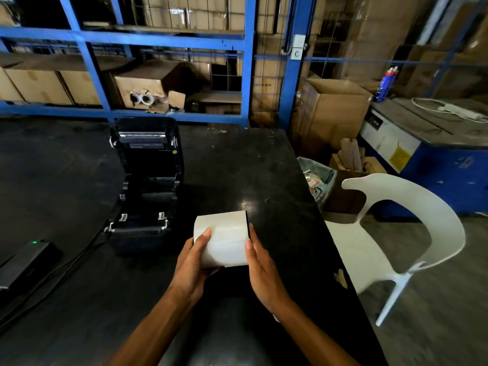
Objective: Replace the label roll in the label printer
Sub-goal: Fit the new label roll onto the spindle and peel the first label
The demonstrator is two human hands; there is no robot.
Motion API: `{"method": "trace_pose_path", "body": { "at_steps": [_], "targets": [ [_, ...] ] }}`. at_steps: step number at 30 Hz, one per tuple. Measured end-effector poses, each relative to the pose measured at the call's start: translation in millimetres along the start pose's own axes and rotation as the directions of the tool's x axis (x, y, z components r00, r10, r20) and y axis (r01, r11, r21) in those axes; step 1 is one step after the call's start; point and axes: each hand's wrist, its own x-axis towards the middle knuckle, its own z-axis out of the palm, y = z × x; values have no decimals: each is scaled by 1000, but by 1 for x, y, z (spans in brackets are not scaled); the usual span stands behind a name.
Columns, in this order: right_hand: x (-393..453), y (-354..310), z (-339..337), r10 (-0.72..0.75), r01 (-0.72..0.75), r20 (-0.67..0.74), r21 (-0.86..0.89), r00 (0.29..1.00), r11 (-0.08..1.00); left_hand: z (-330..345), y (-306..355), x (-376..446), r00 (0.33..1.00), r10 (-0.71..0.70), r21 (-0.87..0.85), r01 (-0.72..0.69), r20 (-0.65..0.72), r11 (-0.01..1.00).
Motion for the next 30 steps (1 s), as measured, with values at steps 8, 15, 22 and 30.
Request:
{"method": "trace_pose_path", "body": {
  "at_steps": [8,15,22,30],
  "targets": [
    [24,-18,-16,101,-95,-37,144,994,985,11,3,3,1000,20,7,-20,14,1000],
    [34,-27,-24,307,-270,-74,317,949,909,37,4,12,998,70,206,-70,7,976],
    [43,-15,-36,458,-374,-114,424,881,825,55,-10,23,1000,24,277,-26,10,961],
    [49,-12,-49,493,-328,-142,587,858,740,66,-5,28,994,3,422,-50,111,905]
  ]
}}
